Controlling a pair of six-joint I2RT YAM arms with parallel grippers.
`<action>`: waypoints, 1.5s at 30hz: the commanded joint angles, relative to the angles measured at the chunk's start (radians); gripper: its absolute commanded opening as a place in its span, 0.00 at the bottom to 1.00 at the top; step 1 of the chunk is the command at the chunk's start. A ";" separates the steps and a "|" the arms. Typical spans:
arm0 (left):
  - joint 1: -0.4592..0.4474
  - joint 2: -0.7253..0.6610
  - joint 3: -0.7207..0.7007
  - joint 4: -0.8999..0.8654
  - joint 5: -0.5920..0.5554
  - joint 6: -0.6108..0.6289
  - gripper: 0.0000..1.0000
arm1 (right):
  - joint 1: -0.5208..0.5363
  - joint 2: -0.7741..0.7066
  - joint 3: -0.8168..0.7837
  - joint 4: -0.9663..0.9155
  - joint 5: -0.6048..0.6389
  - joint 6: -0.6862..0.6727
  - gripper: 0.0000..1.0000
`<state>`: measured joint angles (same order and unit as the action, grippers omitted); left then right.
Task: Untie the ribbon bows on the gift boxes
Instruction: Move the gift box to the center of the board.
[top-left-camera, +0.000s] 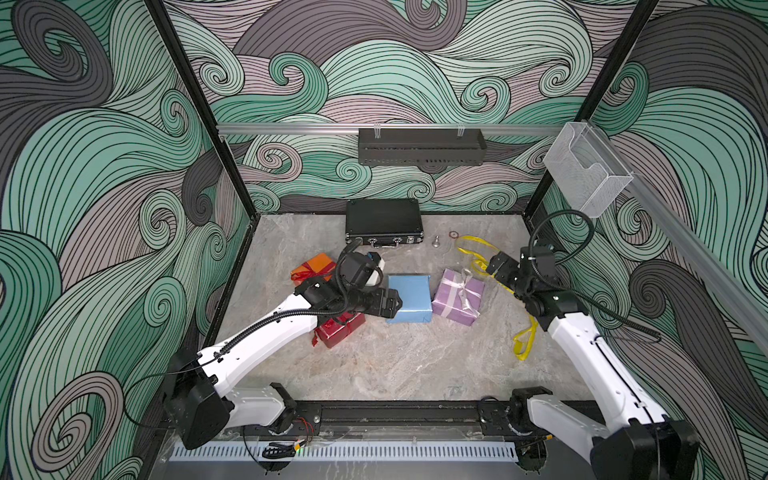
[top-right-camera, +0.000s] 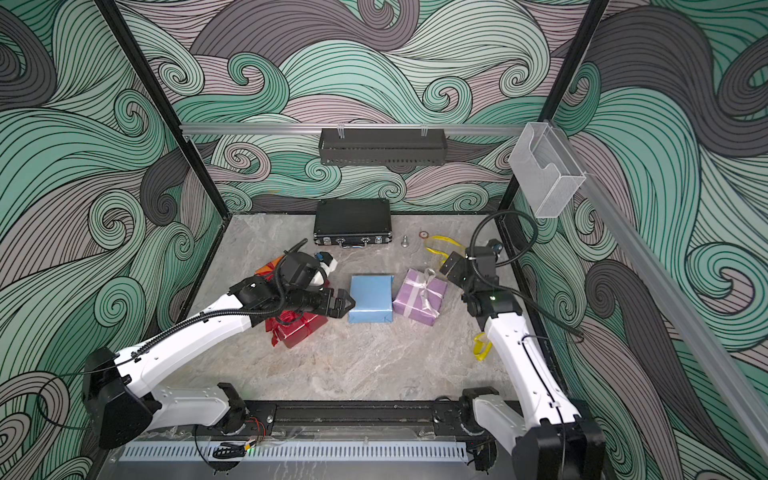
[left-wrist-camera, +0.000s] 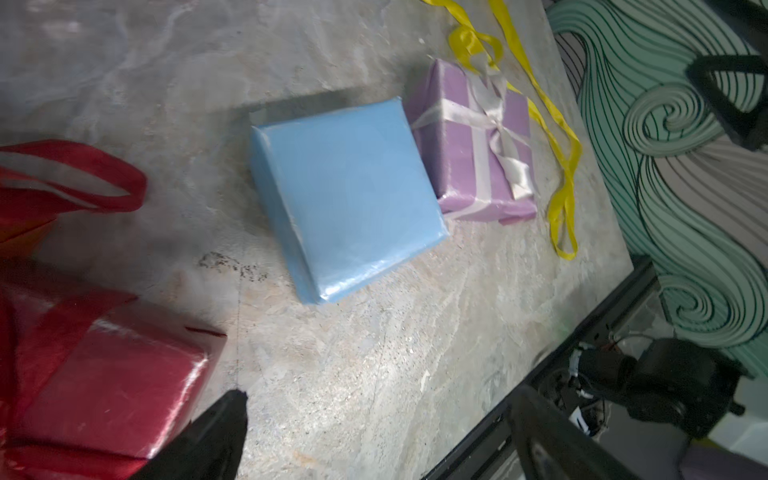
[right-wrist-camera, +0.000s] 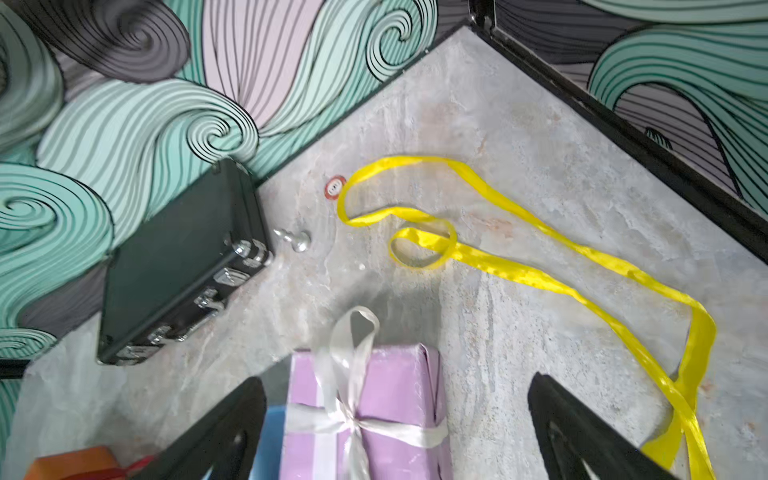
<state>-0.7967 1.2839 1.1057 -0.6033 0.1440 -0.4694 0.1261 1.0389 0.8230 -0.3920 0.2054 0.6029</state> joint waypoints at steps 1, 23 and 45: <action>-0.093 0.028 0.051 0.003 0.012 0.088 0.97 | 0.019 0.014 -0.060 0.022 -0.005 -0.035 0.99; -0.223 0.377 0.072 0.149 -0.011 -0.327 0.78 | -0.055 0.584 0.309 -0.093 -0.357 -0.148 0.99; 0.078 0.663 0.282 0.140 -0.115 -0.307 0.79 | 0.107 0.627 0.272 -0.099 -0.362 -0.182 0.96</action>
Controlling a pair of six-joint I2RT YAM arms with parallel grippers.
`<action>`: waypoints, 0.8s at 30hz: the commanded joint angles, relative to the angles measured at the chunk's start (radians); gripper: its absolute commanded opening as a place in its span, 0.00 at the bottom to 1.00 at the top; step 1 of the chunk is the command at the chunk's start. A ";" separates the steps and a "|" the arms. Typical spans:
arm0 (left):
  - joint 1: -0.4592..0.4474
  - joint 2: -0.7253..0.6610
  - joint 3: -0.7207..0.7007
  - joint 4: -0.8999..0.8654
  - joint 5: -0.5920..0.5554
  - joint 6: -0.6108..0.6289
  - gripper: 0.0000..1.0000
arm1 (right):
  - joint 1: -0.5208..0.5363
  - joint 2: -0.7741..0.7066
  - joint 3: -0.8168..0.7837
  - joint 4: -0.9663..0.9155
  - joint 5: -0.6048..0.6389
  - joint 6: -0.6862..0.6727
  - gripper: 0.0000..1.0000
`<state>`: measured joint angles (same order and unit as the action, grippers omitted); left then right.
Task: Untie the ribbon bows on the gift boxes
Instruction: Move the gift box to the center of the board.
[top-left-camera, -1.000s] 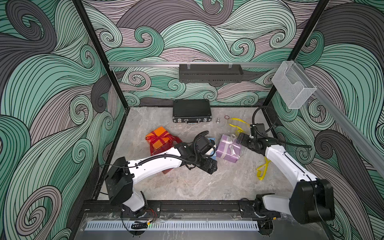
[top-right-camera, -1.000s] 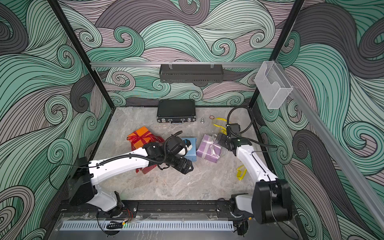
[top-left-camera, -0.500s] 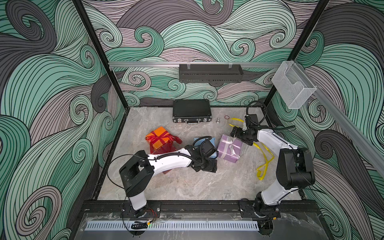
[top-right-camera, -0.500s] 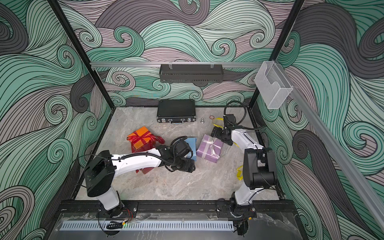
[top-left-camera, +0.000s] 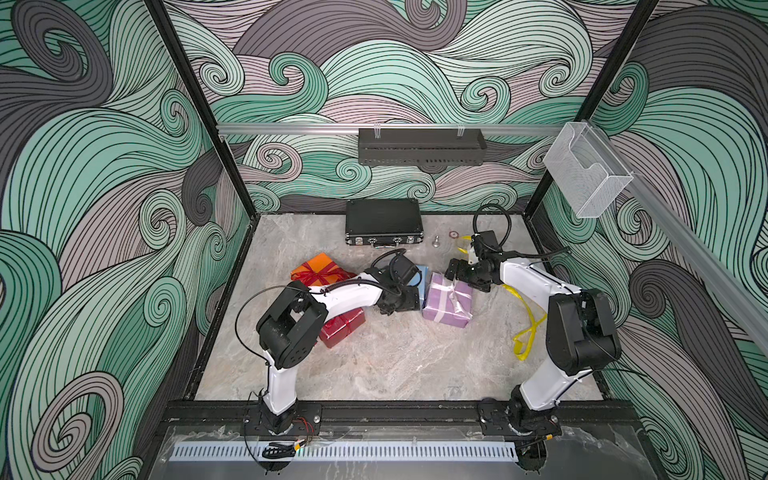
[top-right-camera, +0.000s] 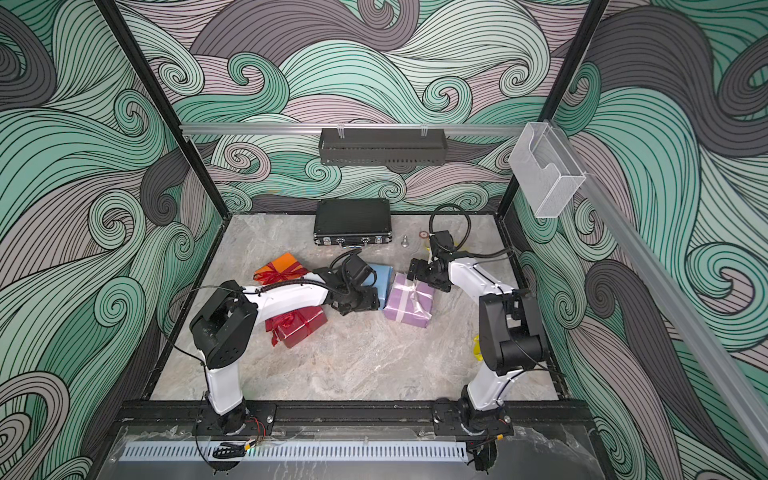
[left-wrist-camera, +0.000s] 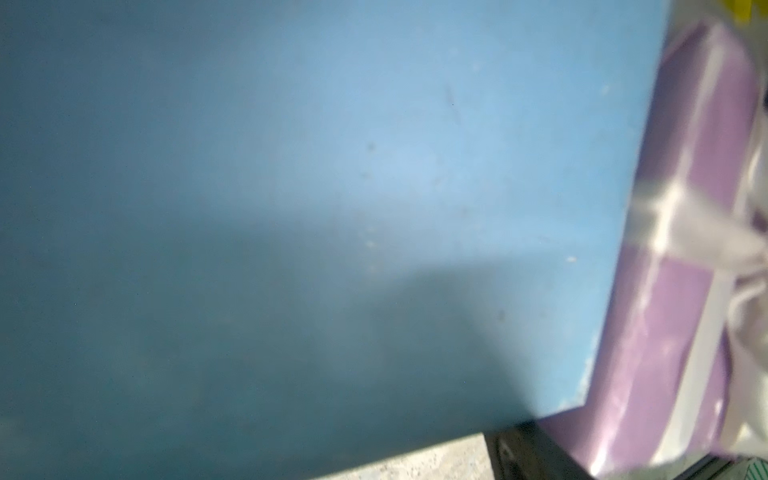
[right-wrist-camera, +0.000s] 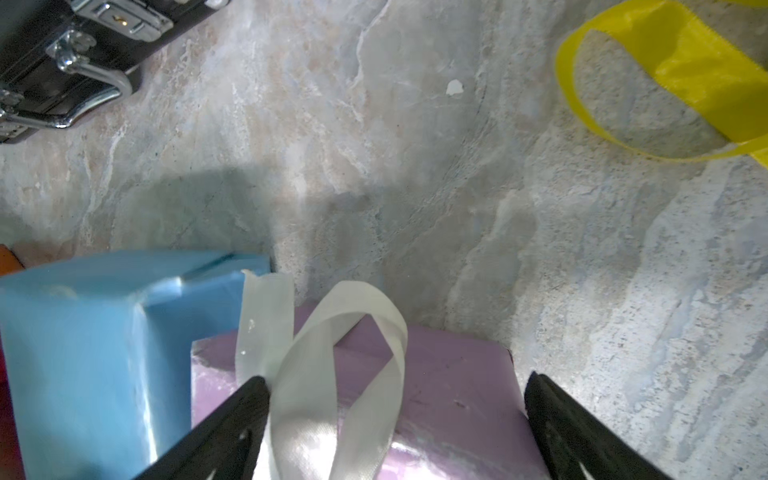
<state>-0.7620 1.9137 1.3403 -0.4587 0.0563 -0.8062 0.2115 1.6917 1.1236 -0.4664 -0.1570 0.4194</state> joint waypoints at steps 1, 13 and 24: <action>0.057 0.038 0.059 -0.003 -0.034 0.040 0.79 | 0.029 -0.036 -0.040 -0.022 0.002 0.009 0.96; 0.137 0.138 0.380 -0.192 0.012 0.176 0.80 | 0.179 -0.152 -0.216 0.089 0.051 0.104 0.96; 0.142 -0.541 0.013 -0.084 -0.092 0.236 0.96 | 0.325 -0.032 -0.048 0.118 0.048 0.145 0.96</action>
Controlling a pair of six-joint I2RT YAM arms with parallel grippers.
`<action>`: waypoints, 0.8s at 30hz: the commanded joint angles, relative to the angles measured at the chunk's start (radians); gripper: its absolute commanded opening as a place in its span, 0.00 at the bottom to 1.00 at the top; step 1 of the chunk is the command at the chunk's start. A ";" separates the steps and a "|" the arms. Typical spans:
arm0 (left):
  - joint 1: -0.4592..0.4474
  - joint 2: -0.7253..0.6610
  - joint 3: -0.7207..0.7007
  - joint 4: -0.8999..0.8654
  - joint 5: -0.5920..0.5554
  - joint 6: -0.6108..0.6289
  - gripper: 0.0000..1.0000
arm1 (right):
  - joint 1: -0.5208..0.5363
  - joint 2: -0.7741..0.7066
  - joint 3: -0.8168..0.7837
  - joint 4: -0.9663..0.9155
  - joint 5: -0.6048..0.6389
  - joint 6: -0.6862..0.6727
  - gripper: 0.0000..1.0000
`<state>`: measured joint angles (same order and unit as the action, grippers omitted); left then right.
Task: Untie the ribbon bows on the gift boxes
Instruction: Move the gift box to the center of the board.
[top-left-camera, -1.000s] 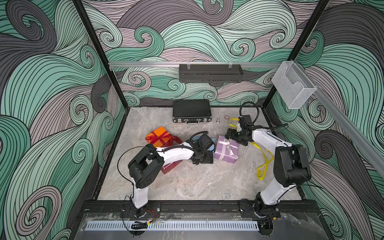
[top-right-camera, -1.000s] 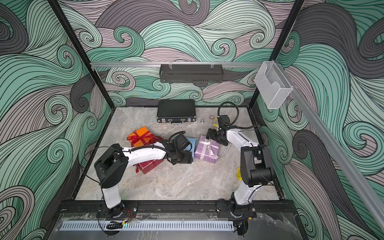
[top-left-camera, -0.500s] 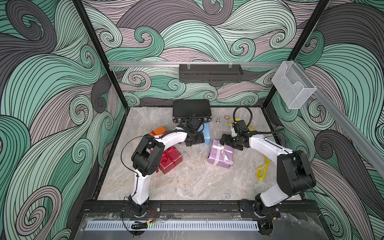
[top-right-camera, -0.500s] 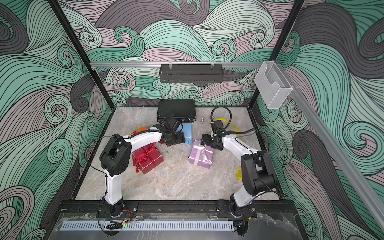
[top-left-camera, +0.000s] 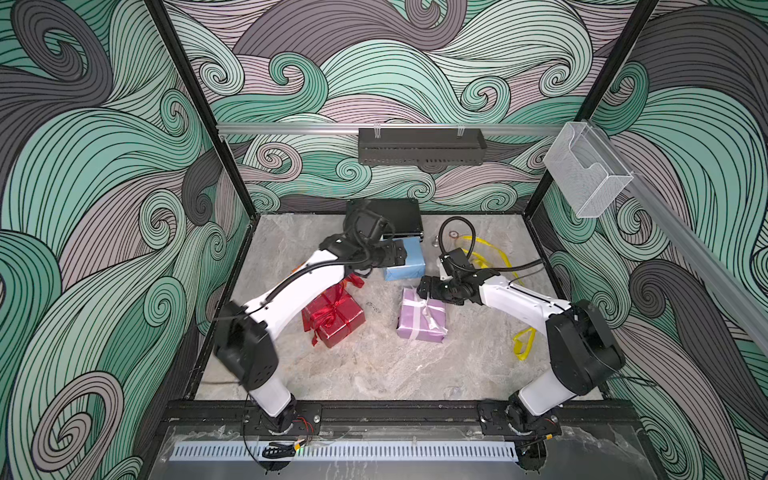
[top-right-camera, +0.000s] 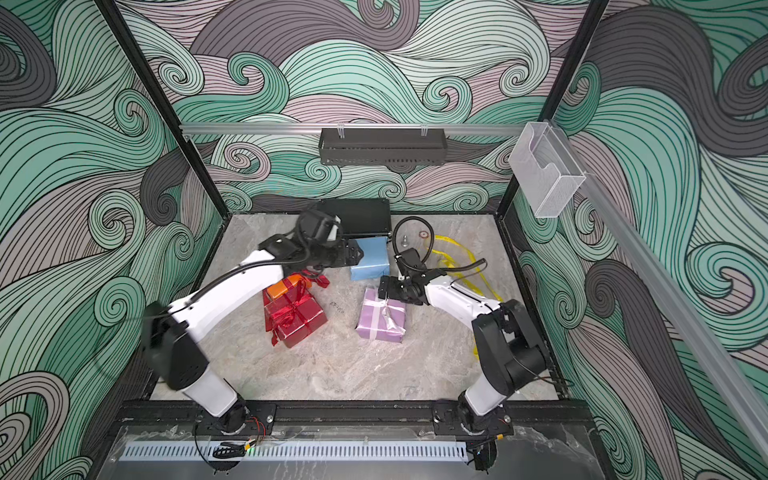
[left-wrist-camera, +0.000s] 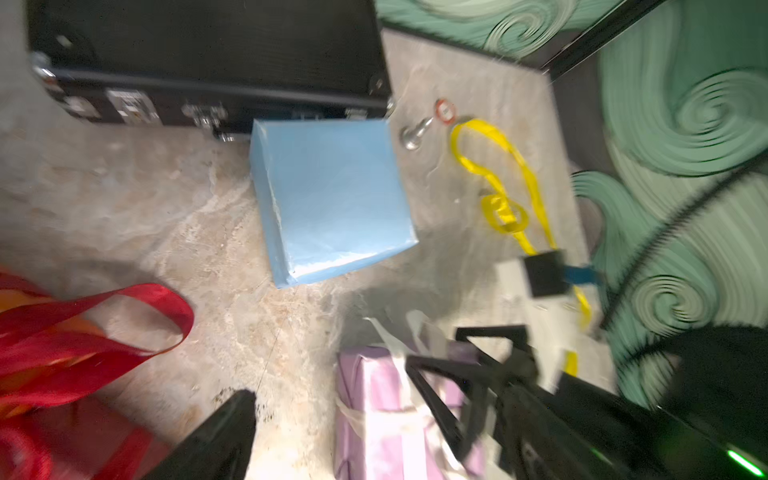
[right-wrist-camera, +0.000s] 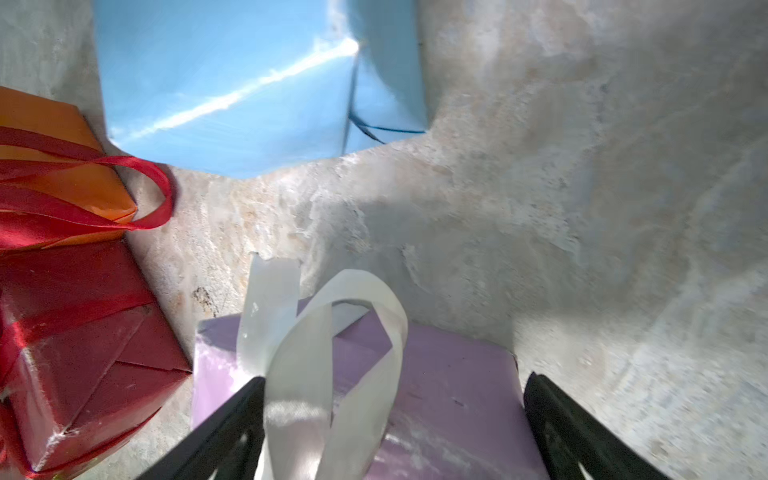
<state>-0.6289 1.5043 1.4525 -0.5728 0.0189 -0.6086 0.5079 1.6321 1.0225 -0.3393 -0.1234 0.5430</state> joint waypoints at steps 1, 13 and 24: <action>0.009 -0.190 -0.156 0.049 -0.076 0.045 0.98 | 0.047 0.045 0.078 -0.013 0.024 0.019 0.96; 0.031 -0.534 -0.401 0.102 -0.210 -0.047 0.95 | 0.245 0.079 0.455 -0.411 0.239 -0.184 0.98; 0.071 -0.391 -0.381 0.114 0.073 -0.102 0.71 | 0.213 -0.426 0.051 -0.495 0.127 -0.147 0.76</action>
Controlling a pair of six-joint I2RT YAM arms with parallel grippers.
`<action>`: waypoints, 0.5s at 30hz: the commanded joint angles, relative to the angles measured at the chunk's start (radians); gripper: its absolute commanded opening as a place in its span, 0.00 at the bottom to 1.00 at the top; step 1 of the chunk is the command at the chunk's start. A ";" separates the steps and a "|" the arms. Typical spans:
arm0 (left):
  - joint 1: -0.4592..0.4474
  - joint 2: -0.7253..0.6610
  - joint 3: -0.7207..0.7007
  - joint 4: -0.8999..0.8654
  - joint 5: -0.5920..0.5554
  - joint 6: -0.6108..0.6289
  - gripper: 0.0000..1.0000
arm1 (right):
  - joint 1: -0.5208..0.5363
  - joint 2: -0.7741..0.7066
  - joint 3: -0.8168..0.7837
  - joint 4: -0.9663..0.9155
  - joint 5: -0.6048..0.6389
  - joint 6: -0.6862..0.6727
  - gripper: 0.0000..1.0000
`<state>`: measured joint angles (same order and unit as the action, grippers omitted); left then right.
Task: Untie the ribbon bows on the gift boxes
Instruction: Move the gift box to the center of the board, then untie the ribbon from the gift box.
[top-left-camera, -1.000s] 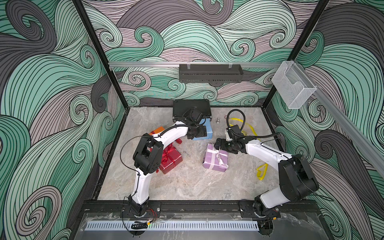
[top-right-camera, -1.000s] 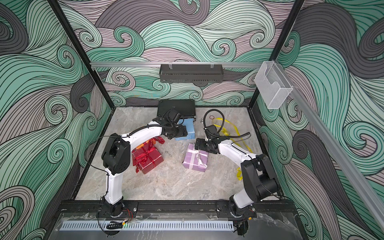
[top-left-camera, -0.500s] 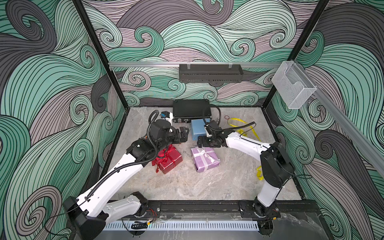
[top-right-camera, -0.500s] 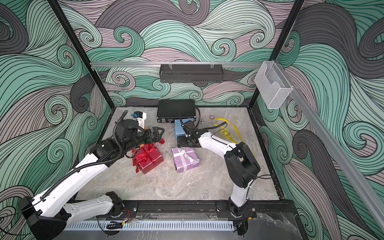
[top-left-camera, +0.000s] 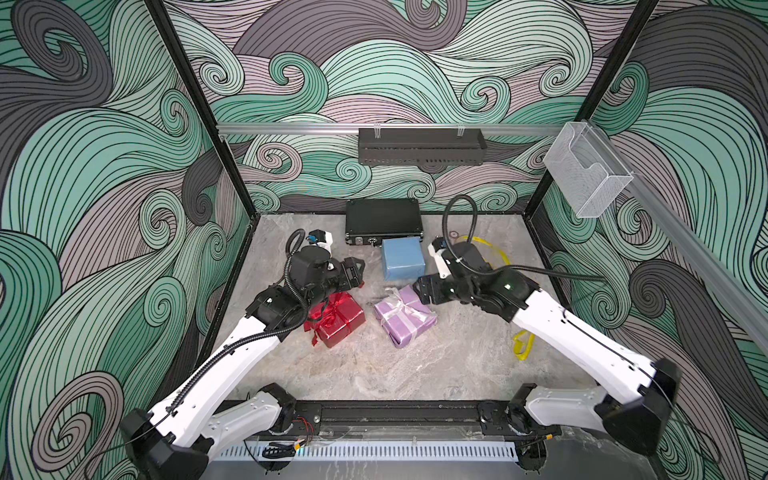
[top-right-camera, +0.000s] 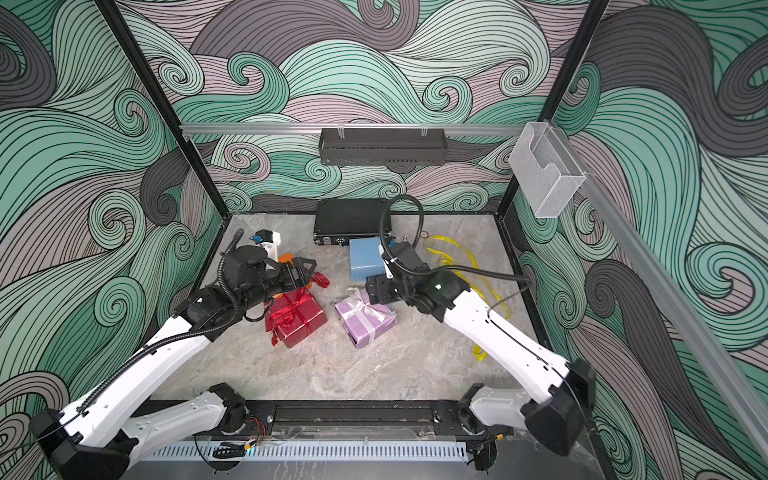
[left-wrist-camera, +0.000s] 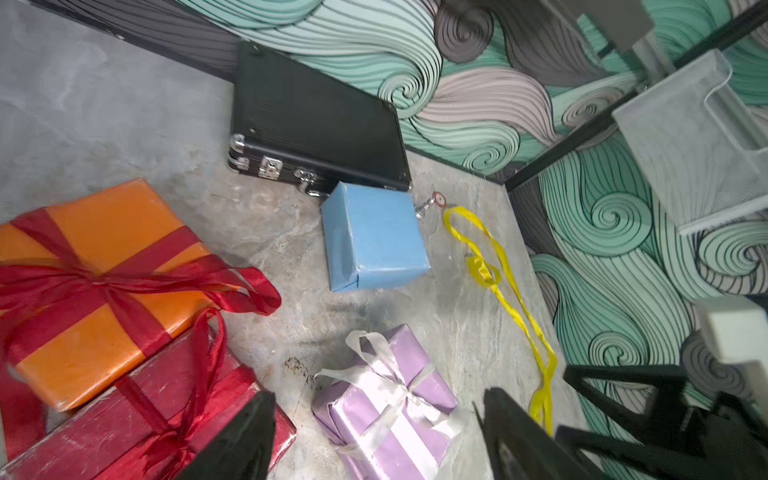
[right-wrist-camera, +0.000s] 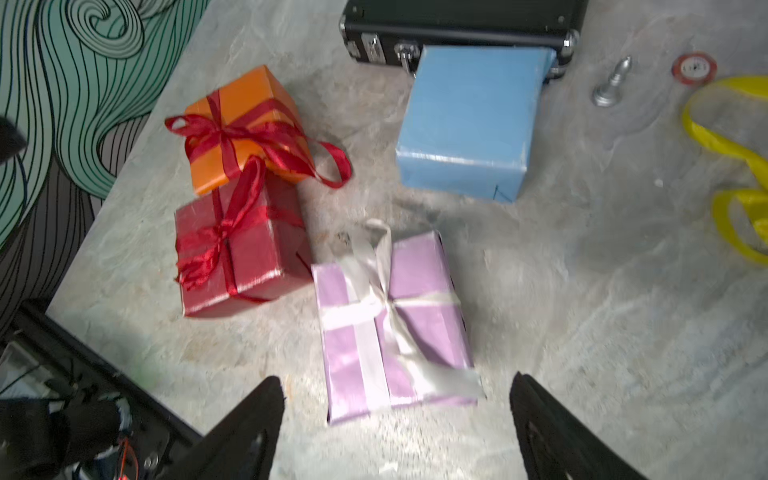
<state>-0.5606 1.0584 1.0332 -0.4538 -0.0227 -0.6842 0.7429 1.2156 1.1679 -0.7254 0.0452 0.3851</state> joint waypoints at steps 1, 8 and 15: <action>0.000 0.086 0.045 -0.013 0.143 -0.028 0.68 | -0.040 -0.037 -0.129 -0.118 -0.058 0.022 0.70; -0.096 0.398 0.231 -0.338 0.181 0.090 0.61 | -0.159 -0.035 -0.230 -0.102 -0.183 0.005 0.39; -0.182 0.509 0.244 -0.378 0.177 0.110 0.68 | -0.158 0.088 -0.191 -0.046 -0.271 -0.039 0.49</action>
<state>-0.7288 1.5780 1.2556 -0.7486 0.1493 -0.6018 0.5842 1.2770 0.9535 -0.8013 -0.1631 0.3763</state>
